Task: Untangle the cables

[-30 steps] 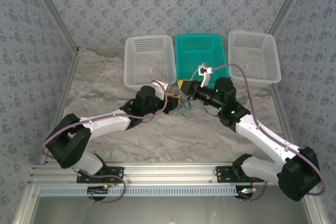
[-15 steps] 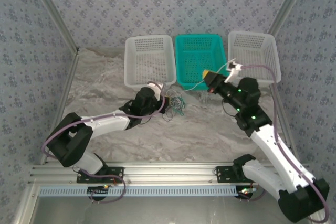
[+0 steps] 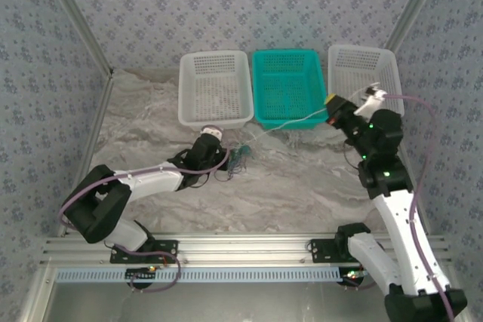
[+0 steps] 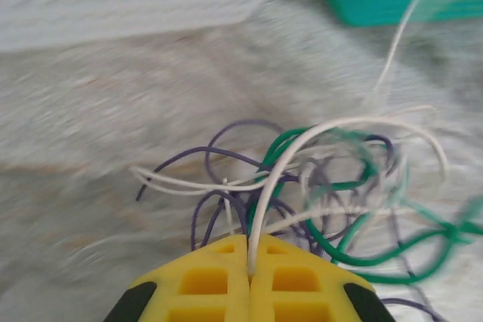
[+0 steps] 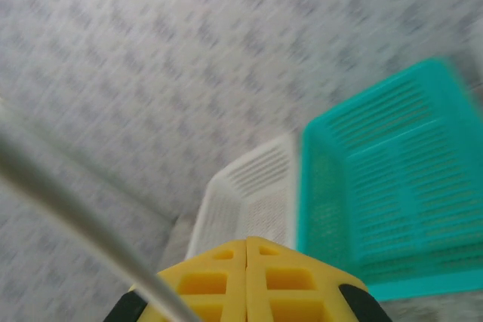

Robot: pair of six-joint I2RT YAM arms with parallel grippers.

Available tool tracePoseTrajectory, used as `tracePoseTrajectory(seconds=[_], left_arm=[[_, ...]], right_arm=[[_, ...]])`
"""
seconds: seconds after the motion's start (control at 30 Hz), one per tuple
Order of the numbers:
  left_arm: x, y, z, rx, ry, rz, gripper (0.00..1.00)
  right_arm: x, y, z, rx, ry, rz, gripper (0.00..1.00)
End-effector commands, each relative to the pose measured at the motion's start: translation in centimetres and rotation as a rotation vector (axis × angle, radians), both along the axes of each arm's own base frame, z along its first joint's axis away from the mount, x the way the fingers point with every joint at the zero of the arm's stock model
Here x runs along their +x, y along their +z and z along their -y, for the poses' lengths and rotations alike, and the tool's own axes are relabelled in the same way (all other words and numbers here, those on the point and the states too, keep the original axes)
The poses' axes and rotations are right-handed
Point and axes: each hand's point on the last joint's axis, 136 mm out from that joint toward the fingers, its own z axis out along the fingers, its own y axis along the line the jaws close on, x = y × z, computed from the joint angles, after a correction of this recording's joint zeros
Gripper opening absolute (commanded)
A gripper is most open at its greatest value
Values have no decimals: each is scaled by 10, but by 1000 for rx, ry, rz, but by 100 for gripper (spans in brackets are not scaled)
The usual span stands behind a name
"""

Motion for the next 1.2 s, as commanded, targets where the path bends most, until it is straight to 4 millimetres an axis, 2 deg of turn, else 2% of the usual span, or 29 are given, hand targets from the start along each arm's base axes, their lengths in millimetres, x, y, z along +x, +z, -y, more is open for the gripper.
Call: tracePoseTrajectory(seconds=[0.0,0.07,0.17,0.23,0.33,0.43,0.47,0.57,0.7,0.8,0.9,1.07,1.17], left_arm=[[-12,-25,-64,99,230,-72,0],[-18,-28,-78,97,263,-81,0],[-25,-25,-89,99,278,-70,0],[-27,-21,-93,92,276,-58,0],[-29,-19,-101,114,284,-41,0],[-33,-27,-122,146,354,-66,0],[-34,-31,-127,138,370,-83,2],[-34,-33,-126,96,359,-89,19],[-33,-26,-117,42,310,-53,39],[-33,-19,-111,4,273,-28,45],[-34,-16,-111,-9,263,-10,53],[-36,-12,-121,-32,288,-24,63],[-34,12,-113,-106,255,3,73]], right_arm=[[-20,17,49,2,-198,-21,0],[-24,13,68,32,-268,-44,0],[-24,11,84,78,-314,-50,0],[-21,19,93,101,-331,-27,0],[-17,37,104,105,-361,-3,0],[-16,64,116,102,-407,40,0],[-15,79,116,106,-406,72,0],[-2,92,107,169,-331,98,0],[17,93,85,228,-199,84,0],[26,96,61,198,-105,65,0],[26,108,54,159,-99,79,0],[13,160,60,151,-144,163,0],[11,186,50,191,-99,193,0]])
